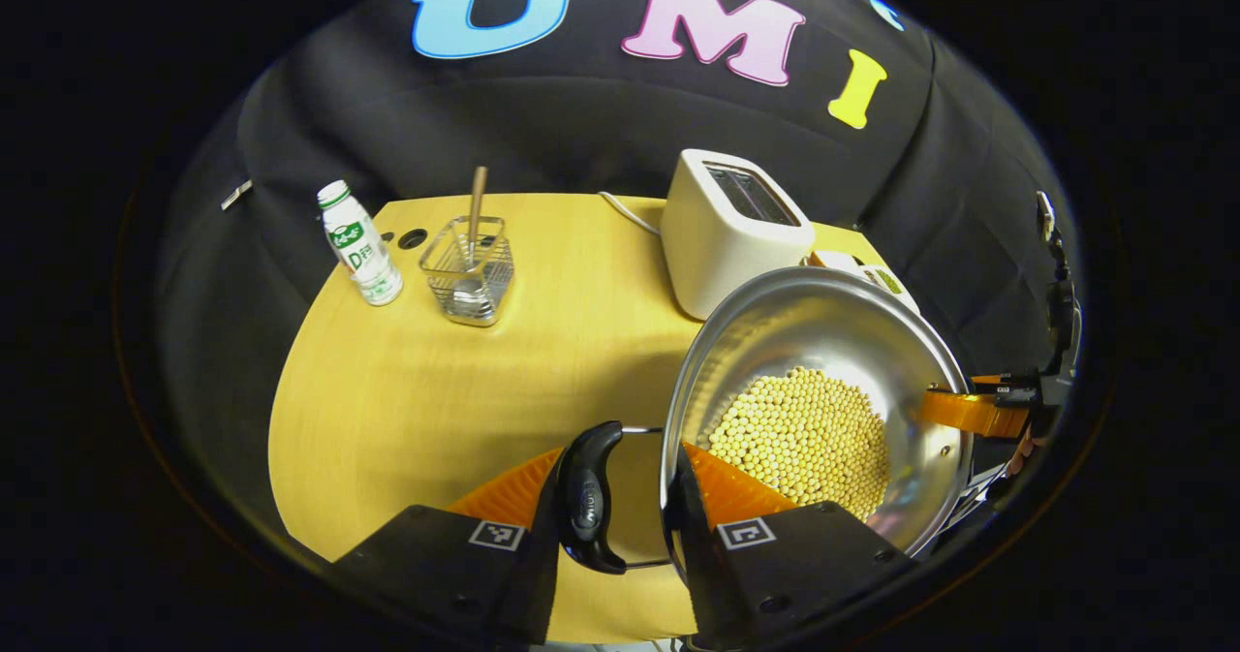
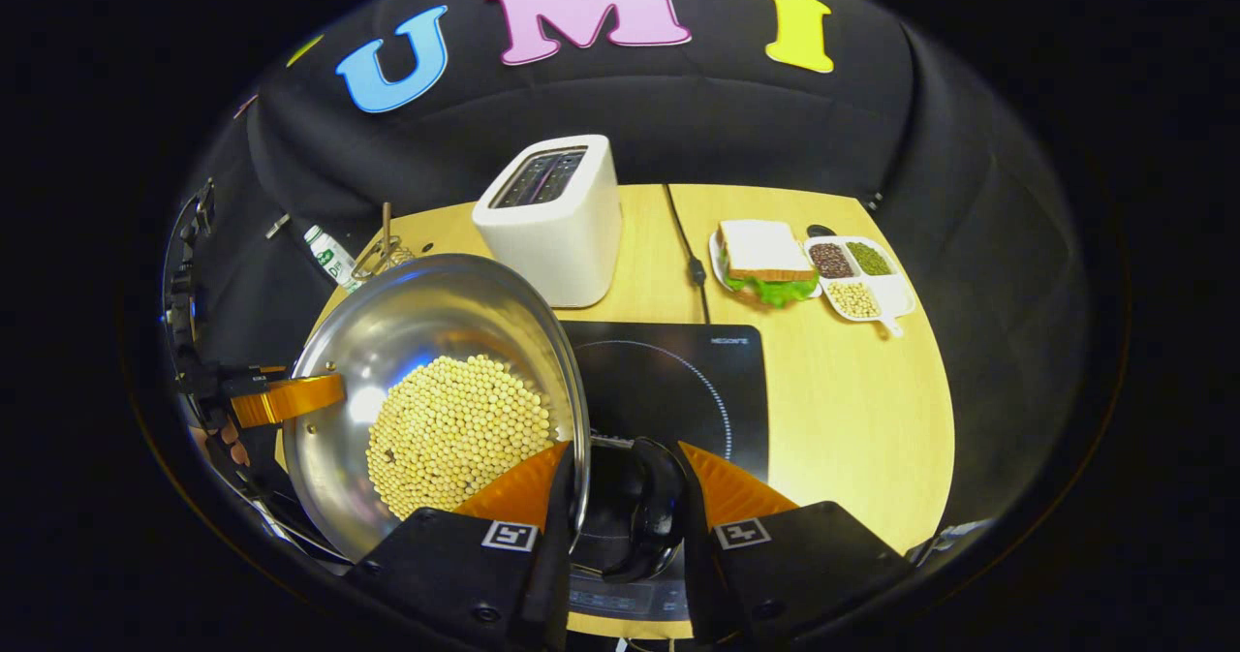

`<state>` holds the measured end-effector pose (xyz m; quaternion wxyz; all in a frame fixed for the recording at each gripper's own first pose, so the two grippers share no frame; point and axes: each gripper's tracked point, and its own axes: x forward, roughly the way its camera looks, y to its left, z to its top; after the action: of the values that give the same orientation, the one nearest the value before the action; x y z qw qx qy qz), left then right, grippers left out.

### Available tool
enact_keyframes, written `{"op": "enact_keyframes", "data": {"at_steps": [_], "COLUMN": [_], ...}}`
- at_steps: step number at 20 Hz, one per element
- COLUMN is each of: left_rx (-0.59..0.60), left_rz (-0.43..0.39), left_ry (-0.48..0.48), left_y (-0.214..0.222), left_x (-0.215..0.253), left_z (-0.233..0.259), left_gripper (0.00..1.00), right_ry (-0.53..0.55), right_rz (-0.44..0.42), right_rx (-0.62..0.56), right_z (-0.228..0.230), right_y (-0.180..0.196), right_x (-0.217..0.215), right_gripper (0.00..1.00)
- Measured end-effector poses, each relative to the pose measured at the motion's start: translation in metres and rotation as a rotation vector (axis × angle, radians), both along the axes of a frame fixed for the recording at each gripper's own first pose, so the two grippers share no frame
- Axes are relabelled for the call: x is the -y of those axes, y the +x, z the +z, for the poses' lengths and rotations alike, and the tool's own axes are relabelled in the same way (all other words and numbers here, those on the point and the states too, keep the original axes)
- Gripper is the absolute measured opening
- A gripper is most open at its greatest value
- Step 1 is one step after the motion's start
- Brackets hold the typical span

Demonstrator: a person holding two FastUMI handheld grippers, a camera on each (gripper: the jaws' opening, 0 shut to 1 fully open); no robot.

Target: First push the handle of the pot to place it horizontally, then grasp the pot with both hands and set it on the induction cooktop.

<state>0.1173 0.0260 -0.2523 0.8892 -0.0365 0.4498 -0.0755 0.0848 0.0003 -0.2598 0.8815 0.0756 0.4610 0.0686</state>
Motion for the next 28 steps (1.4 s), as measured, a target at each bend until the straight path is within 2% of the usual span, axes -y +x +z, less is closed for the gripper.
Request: {"op": "enact_keyframes", "data": {"at_steps": [6,13,25,26,27,28], "left_rx": [-0.008,-0.021,-0.032,-0.029,-0.034,-0.031], "left_rz": [-0.027,-0.038,-0.038,-0.037,-0.035,-0.035], "left_ry": [0.007,0.004,-0.008,-0.013,-0.016,-0.016], "left_y": [0.013,0.022,0.033,0.035,0.035,0.032], "left_x": [0.046,0.082,0.093,0.093,0.092,0.095], "left_z": [-0.010,-0.024,-0.047,-0.048,-0.047,-0.055], "left_gripper": [0.57,0.58,0.58,0.57,0.58,0.58], "right_ry": [0.004,0.006,0.005,0.009,0.011,0.013], "right_rz": [-0.026,-0.036,-0.042,-0.047,-0.049,-0.049], "right_rx": [-0.012,-0.027,-0.034,-0.032,-0.030,-0.028], "right_z": [-0.017,-0.044,-0.072,-0.072,-0.072,-0.072], "right_y": [0.002,0.011,0.028,0.029,0.030,0.031], "right_x": [0.046,0.079,0.088,0.088,0.088,0.087], "right_gripper": [0.51,0.51,0.51,0.47,0.51,0.51]}}
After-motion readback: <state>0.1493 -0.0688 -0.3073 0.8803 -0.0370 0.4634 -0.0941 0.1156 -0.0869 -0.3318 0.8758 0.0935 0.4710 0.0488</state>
